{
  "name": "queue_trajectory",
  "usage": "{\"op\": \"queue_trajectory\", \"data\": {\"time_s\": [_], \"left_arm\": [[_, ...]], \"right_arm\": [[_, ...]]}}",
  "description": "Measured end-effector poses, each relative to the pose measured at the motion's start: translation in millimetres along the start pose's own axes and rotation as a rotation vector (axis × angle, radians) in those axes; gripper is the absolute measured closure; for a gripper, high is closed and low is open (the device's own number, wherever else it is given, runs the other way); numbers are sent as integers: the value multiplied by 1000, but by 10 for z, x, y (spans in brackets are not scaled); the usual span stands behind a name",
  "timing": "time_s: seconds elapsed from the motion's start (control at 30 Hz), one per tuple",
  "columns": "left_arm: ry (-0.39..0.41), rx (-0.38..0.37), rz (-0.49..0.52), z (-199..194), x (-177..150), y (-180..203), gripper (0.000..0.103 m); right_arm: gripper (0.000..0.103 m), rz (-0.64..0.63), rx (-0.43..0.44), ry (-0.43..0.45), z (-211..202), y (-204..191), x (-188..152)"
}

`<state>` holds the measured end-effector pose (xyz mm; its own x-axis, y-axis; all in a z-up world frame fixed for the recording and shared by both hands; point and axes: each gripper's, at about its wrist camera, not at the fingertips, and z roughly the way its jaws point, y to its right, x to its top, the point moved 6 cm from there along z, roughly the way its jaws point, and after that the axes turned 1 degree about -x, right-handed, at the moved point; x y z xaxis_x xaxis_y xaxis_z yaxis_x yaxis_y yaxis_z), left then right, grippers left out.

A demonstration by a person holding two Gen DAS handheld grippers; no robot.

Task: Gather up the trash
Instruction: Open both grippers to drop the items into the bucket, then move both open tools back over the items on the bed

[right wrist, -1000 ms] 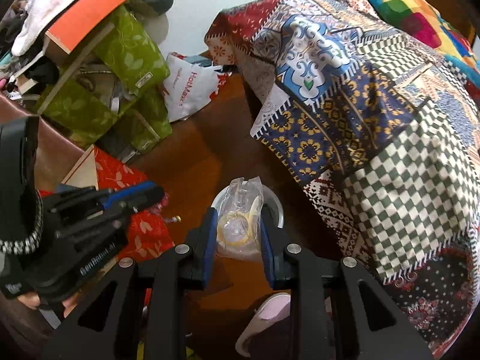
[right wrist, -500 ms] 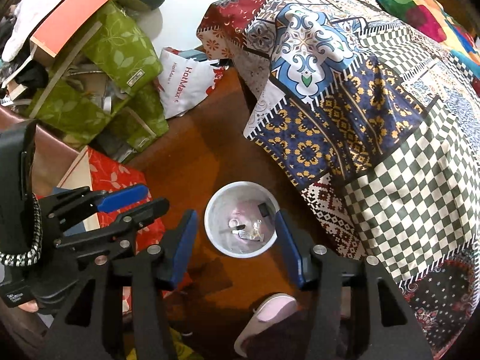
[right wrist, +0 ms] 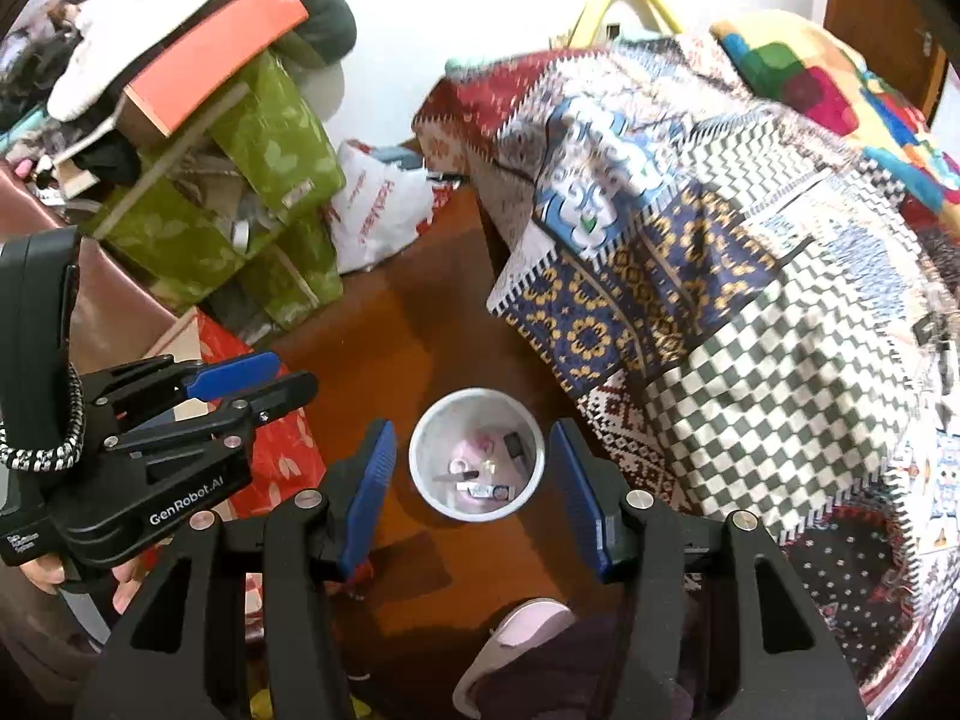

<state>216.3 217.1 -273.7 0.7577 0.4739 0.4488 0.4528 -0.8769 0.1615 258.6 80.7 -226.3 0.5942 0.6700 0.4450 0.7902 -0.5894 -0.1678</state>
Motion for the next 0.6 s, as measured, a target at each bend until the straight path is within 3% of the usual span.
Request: {"op": "queue_trajectory", "data": {"time_s": [0.4,0.6], "left_arm": [[183,-19,110,-771,238,682,73],[233,-50,165,-977,358,1132,73]], "right_arm": [[53,34,-97,207,-984,310,-32],[53,74,-144,297,-1435,590,-106]]}}
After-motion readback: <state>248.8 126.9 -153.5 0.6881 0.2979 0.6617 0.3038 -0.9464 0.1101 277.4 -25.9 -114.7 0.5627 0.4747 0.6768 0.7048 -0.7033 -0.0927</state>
